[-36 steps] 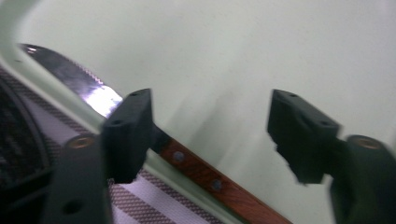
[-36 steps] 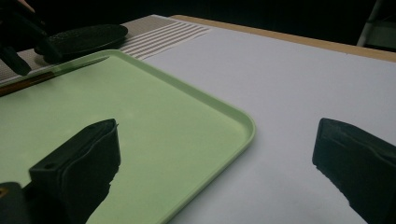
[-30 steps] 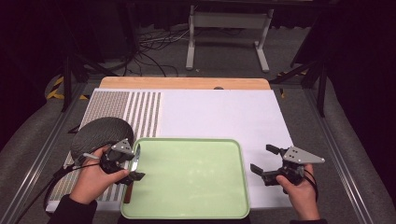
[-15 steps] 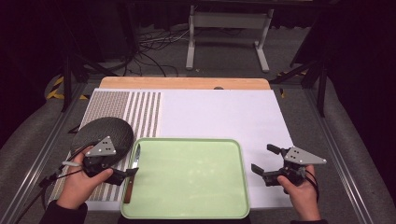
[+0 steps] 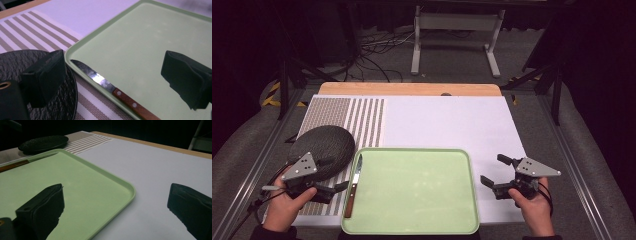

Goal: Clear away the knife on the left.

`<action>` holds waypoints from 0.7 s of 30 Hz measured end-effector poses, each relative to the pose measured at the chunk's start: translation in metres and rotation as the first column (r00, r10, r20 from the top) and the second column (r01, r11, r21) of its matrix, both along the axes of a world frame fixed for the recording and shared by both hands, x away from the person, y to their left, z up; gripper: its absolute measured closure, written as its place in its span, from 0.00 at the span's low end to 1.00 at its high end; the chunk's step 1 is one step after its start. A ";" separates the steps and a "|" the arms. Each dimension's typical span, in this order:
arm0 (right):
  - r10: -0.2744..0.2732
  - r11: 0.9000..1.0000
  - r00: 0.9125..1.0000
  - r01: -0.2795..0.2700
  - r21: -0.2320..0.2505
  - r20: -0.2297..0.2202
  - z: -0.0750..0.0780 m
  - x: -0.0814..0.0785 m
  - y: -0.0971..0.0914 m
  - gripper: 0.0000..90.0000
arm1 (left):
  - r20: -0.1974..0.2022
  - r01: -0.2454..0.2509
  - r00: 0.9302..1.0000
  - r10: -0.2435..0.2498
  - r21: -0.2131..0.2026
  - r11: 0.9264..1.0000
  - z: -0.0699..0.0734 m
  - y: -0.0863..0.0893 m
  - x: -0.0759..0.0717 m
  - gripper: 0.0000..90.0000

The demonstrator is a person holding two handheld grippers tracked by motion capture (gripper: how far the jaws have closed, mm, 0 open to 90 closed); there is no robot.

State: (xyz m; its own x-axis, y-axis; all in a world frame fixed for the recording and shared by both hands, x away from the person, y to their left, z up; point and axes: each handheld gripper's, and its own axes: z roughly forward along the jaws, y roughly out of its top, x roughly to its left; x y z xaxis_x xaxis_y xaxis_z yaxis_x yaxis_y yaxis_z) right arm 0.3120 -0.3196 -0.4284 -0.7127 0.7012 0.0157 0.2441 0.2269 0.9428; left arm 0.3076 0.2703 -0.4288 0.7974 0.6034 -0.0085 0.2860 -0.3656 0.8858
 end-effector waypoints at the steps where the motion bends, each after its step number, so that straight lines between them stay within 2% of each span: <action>1: 0.000 1.000 1.000 0.000 0.000 0.001 0.000 0.000 0.000 0.02 | 0.021 -0.004 1.000 0.005 -0.012 1.000 -0.003 0.002 -0.001 0.08; 2: 0.000 1.000 1.000 0.000 0.000 0.001 0.000 0.000 0.000 0.02 | 0.021 -0.004 1.000 0.005 -0.012 1.000 -0.003 0.002 -0.001 0.08; 3: 0.001 1.000 1.000 -0.001 0.003 0.006 0.000 0.000 0.000 0.02 | 0.035 -0.003 0.999 0.004 -0.042 0.999 -0.007 0.006 -0.002 0.08; 4: 0.001 1.000 1.000 -0.001 0.003 0.006 0.000 0.000 0.000 0.02 | 0.035 -0.003 0.999 0.004 -0.042 0.999 -0.007 0.006 -0.002 0.08; 5: 0.002 1.000 1.000 -0.002 0.003 0.007 0.000 0.000 0.000 0.02 | 0.050 -0.002 0.999 0.005 -0.059 0.998 -0.011 0.009 -0.003 0.08; 9: 0.004 1.000 1.000 -0.004 0.002 0.016 -0.001 -0.002 -0.001 0.02 | 0.071 -0.002 0.997 0.010 -0.102 0.995 -0.023 0.018 -0.004 0.08; 12: 0.001 1.000 1.000 -0.001 0.009 0.021 -0.002 -0.002 -0.003 0.02 | 0.073 -0.013 0.997 0.023 -0.128 0.992 -0.031 0.025 -0.004 0.08; 15: 0.001 1.000 1.000 -0.002 0.010 0.023 -0.004 -0.003 -0.004 0.02 | 0.062 -0.051 0.996 0.060 -0.149 0.987 -0.037 0.028 -0.003 0.07; 21: -0.018 1.000 1.000 0.018 0.011 0.018 -0.010 -0.002 -0.009 0.02 | 0.096 -0.054 0.993 0.067 -0.132 0.990 -0.040 0.028 -0.003 0.07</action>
